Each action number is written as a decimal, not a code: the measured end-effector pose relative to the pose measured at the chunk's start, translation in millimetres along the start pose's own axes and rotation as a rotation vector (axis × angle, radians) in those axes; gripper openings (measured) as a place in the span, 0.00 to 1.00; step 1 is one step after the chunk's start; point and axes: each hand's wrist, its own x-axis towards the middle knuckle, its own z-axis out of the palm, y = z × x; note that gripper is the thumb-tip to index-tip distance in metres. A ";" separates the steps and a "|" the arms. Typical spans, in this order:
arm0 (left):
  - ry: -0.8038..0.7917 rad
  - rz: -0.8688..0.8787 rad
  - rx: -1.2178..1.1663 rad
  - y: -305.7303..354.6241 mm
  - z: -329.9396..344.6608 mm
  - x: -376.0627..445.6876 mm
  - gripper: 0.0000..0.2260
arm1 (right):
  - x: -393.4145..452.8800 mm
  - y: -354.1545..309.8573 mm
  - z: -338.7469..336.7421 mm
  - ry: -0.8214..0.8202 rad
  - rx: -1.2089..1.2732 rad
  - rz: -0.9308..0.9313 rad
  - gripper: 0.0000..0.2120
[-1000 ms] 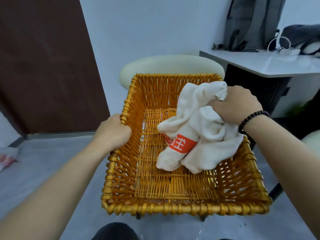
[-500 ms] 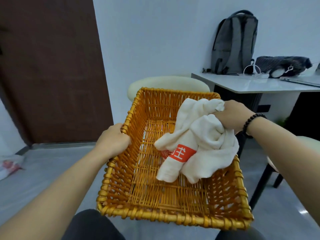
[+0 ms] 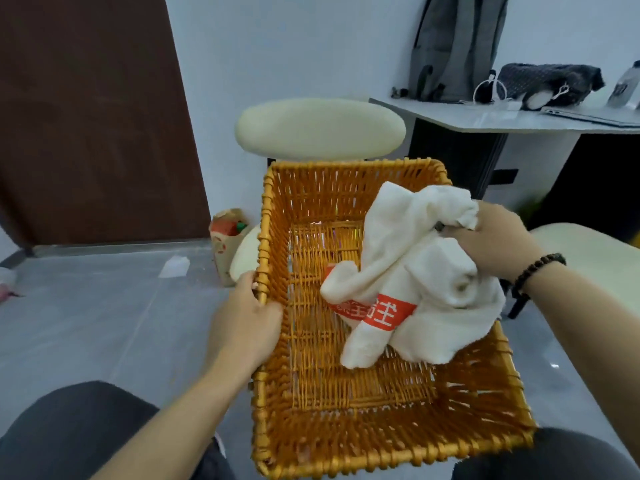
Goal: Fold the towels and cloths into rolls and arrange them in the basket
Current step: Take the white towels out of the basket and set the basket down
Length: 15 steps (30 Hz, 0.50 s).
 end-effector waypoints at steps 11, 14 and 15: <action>0.013 -0.420 -0.318 -94.9 77.2 -53.3 0.11 | -20.5 -0.5 69.6 0.006 0.105 -0.223 0.09; 0.021 -0.520 -0.321 -122.0 89.8 -62.8 0.10 | -20.2 0.1 99.2 -0.060 0.038 -0.255 0.15; 0.023 -0.535 -0.323 -129.7 94.4 -66.7 0.10 | -21.4 -1.7 106.2 -0.069 0.020 -0.272 0.17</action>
